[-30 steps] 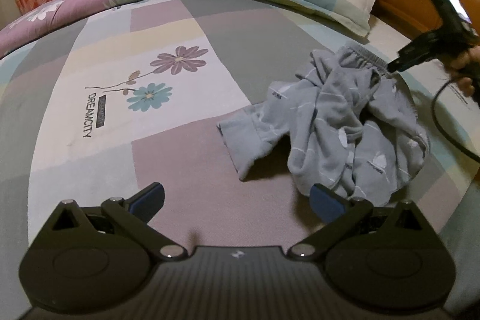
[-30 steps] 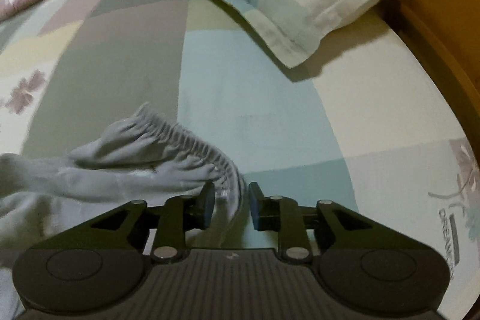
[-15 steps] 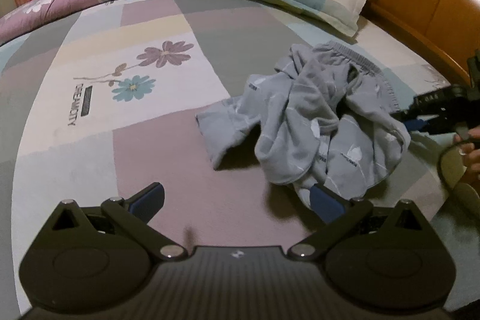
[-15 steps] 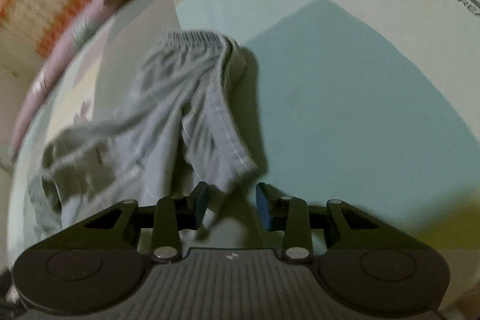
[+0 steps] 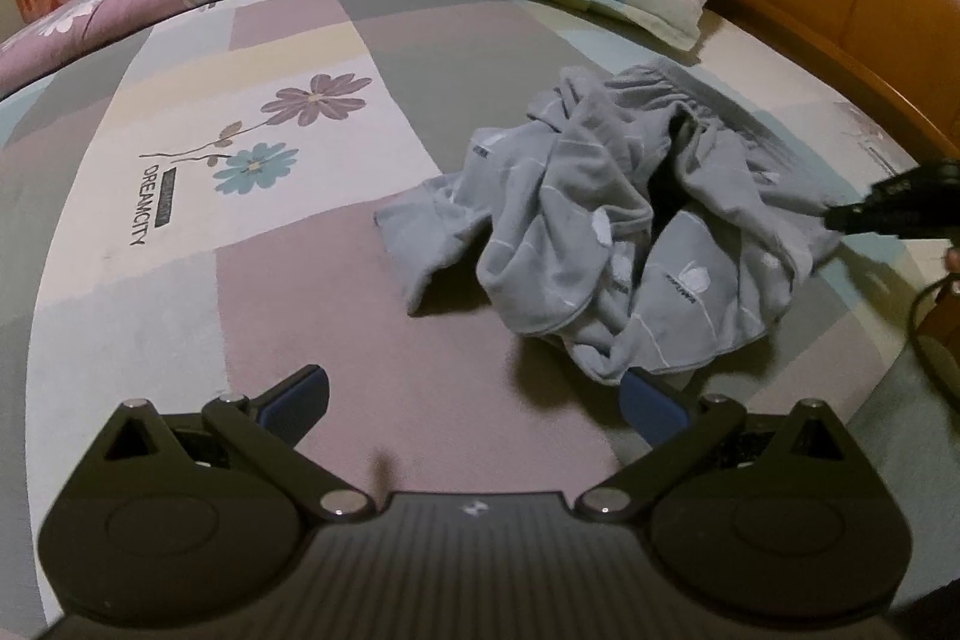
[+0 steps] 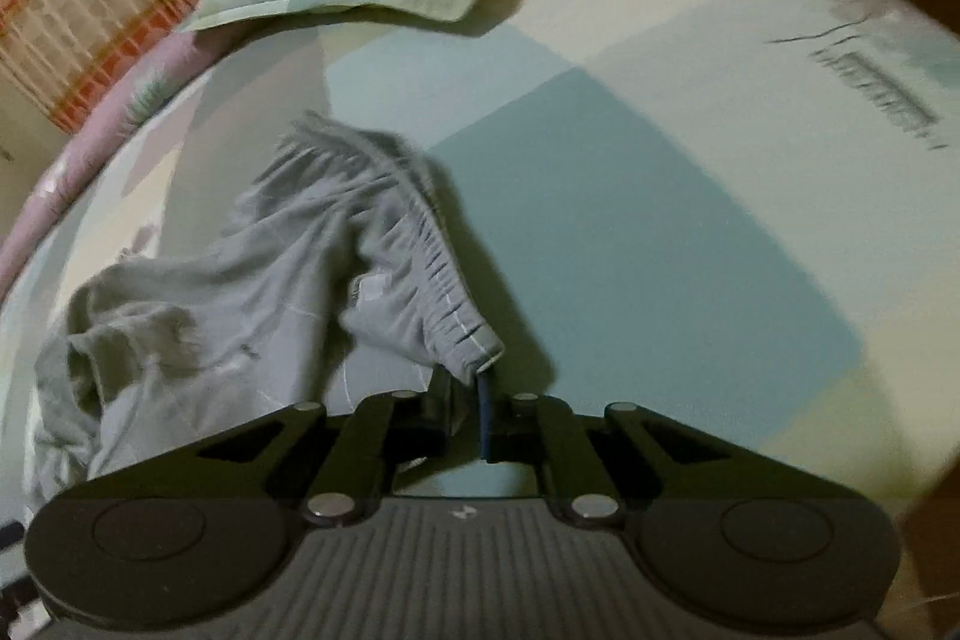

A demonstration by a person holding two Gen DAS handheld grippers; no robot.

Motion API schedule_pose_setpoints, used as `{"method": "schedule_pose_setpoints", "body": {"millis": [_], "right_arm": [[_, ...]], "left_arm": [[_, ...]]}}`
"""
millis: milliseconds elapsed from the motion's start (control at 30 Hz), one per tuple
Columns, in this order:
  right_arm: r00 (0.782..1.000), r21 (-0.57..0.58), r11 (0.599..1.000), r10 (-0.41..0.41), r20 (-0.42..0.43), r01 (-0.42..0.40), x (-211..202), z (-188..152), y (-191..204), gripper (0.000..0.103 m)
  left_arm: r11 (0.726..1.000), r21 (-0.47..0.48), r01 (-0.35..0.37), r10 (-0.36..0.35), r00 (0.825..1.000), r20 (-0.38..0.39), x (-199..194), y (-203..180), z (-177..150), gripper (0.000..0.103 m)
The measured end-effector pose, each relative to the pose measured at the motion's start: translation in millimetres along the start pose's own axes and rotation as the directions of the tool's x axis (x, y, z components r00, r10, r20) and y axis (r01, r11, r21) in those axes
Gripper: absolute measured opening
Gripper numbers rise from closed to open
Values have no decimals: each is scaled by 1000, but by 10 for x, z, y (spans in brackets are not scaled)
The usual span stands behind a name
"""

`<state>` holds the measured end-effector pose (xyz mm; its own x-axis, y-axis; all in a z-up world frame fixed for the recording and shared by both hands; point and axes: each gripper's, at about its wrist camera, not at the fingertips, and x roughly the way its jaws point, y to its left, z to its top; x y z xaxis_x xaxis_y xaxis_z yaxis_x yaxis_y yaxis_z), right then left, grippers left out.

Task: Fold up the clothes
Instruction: 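Lift the waistband with the right tool and shake the pants loose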

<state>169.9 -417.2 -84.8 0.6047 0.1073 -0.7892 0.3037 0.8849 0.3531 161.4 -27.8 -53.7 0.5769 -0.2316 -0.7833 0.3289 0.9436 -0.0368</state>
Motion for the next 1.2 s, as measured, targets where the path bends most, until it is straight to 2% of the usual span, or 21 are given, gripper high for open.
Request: {"method": "schedule_pose_setpoints", "body": {"millis": [133, 233, 333, 367, 467, 533, 600, 700, 800, 933, 1000, 1100, 1200], "right_arm": [[996, -14, 997, -82, -26, 81, -115, -11, -214, 8], [995, -46, 995, -91, -50, 89, -144, 3, -232, 10], [993, -114, 987, -117, -7, 115, -239, 84, -98, 18], [993, -135, 984, -114, 11, 114, -270, 131, -44, 24], [996, -186, 980, -63, 58, 73, -326, 321, 122, 30], [997, -229, 973, -15, 70, 31, -222, 504, 263, 34], [997, -286, 958, 34, 69, -13, -34, 695, 409, 46], [995, -353, 932, 100, 28, -84, 390, 1025, 619, 50], [993, -413, 903, 115, -36, -119, 811, 1290, 806, 50], [983, -467, 868, 118, -142, -171, 1229, 1409, 937, 48], [978, -489, 854, 103, -180, -180, 1361, 1395, 964, 14], [986, -488, 861, 77, -147, -140, 1402, 1439, 955, 12], [998, -469, 882, 12, -63, -40, 1433, 1569, 928, 12]], "left_arm": [[1000, 9, 4, -4, 1000, 6, -17, -27, -3, 102], [1000, 17, 2, -3, 1000, 11, -41, -37, 0, 102], [1000, 26, -3, 3, 1000, 16, -66, -40, 9, 102], [1000, 28, -7, 6, 1000, 21, -79, -39, 14, 102], [1000, 28, -4, 3, 1000, 29, -96, -29, 40, 102], [999, 31, -5, 4, 1000, 27, -88, -30, 66, 102], [999, 38, -2, 1, 1000, 25, -69, -38, 89, 102], [999, 38, 6, -7, 1000, 19, -29, -30, 116, 102], [999, 30, 22, -22, 1000, 18, 21, -2, 139, 102], [999, 11, 31, -31, 999, 11, 121, 63, 163, 102], [1000, 12, 25, -25, 1000, 5, 177, 85, 174, 102], [1000, 21, 7, -7, 1000, 1, 239, 98, 192, 102], [1000, 25, 10, -10, 1000, -5, 280, 107, 214, 102]]}}
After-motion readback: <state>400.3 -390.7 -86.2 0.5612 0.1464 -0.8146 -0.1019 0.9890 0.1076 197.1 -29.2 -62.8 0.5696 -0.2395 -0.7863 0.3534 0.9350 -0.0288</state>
